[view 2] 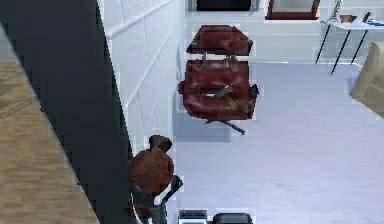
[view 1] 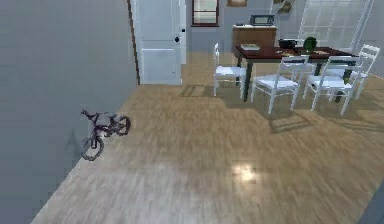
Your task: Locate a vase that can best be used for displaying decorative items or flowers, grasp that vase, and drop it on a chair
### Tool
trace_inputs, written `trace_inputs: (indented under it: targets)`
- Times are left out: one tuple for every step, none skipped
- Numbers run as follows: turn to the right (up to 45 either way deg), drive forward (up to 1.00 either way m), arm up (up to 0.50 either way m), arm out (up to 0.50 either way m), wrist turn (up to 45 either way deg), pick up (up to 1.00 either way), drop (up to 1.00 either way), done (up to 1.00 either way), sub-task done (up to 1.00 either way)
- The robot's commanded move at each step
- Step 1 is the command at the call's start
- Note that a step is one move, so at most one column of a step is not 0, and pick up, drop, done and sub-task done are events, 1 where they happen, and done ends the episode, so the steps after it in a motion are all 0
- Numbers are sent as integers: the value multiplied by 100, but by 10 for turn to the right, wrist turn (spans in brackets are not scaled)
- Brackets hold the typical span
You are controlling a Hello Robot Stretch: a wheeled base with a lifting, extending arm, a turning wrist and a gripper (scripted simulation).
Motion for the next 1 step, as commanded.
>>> trace_inputs:
  targets:
    - [30,0,0,0,0,0,0,0,0]
